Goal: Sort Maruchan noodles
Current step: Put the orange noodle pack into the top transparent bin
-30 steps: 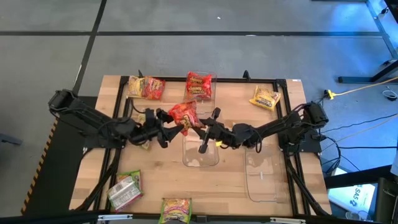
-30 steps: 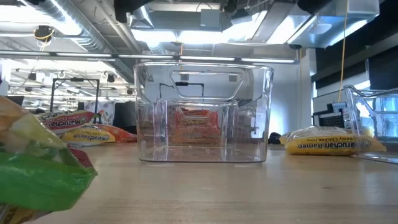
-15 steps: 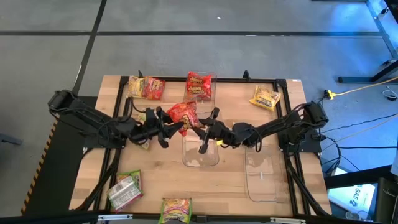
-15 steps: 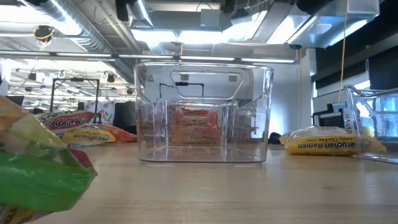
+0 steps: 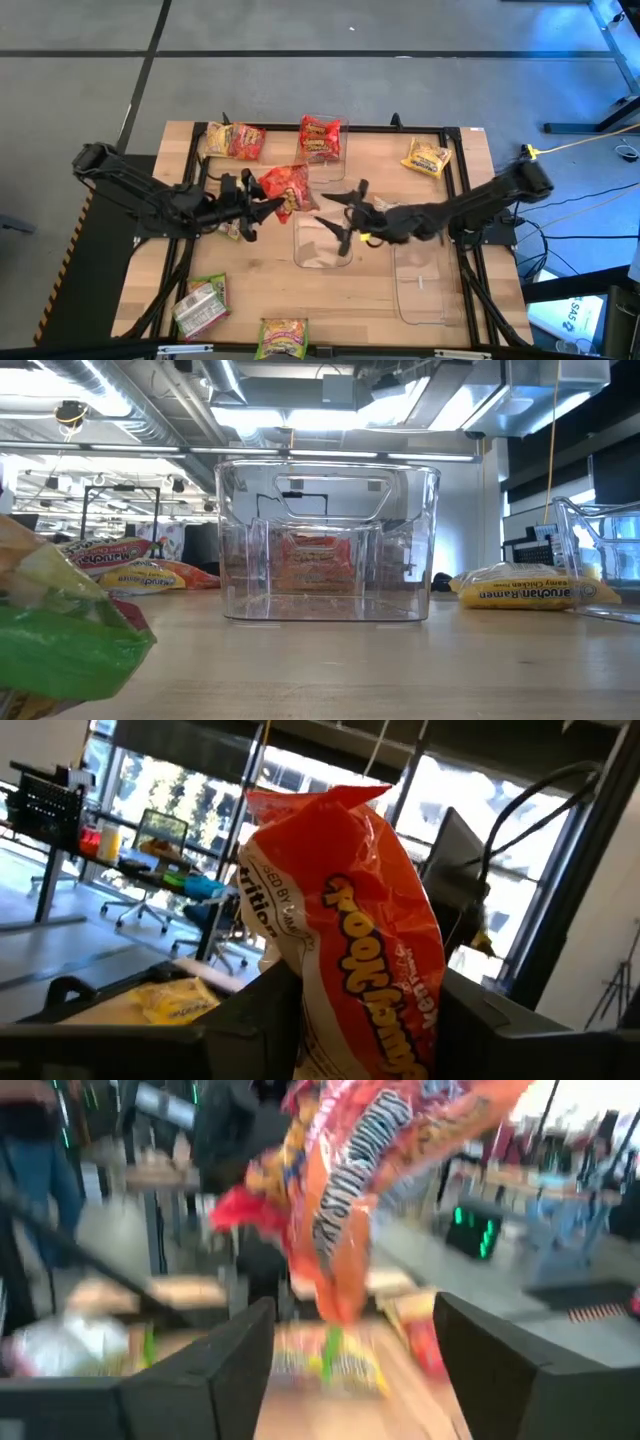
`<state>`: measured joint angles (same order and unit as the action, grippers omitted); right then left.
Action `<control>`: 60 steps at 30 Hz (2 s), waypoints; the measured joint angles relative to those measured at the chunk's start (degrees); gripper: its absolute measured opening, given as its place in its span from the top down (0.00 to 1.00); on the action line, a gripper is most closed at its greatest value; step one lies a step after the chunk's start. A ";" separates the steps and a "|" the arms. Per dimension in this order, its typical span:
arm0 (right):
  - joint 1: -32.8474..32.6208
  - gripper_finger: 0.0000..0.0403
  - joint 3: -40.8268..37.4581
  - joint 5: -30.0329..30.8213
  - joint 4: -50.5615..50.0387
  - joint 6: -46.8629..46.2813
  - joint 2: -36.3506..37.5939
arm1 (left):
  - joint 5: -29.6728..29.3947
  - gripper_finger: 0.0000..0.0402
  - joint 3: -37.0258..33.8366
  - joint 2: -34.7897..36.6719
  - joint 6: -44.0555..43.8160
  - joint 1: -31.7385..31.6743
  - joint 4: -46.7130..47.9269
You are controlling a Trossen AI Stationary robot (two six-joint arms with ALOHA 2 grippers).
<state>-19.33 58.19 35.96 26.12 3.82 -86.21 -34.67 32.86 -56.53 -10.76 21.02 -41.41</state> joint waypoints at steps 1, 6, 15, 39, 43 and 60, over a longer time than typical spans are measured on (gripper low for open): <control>-0.82 0.37 0.00 0.74 -4.98 -1.34 1.67 | -0.07 0.62 0.00 0.72 0.00 -0.02 2.63; -2.89 0.38 -0.23 0.56 -29.55 -11.43 8.01 | -0.24 0.64 0.00 3.80 -0.06 -1.04 14.20; 2.03 0.47 -6.31 -1.61 -37.31 -14.32 9.55 | 7.67 0.64 0.01 4.33 0.77 -15.05 27.41; 17.92 0.52 -11.48 -27.62 -36.05 -10.64 10.00 | 44.97 0.67 49.70 -35.01 29.92 -53.01 80.51; 17.39 0.52 -14.75 -27.79 -33.45 -14.62 10.00 | 45.74 0.67 57.39 -42.50 39.01 -53.51 85.06; 15.47 0.52 -17.64 -28.86 -28.95 -19.17 10.00 | 44.64 0.67 66.68 -59.03 52.65 -52.94 94.01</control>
<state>-3.86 40.56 7.11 -2.83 -15.35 -76.20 9.97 99.54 -115.56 41.88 -31.92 52.61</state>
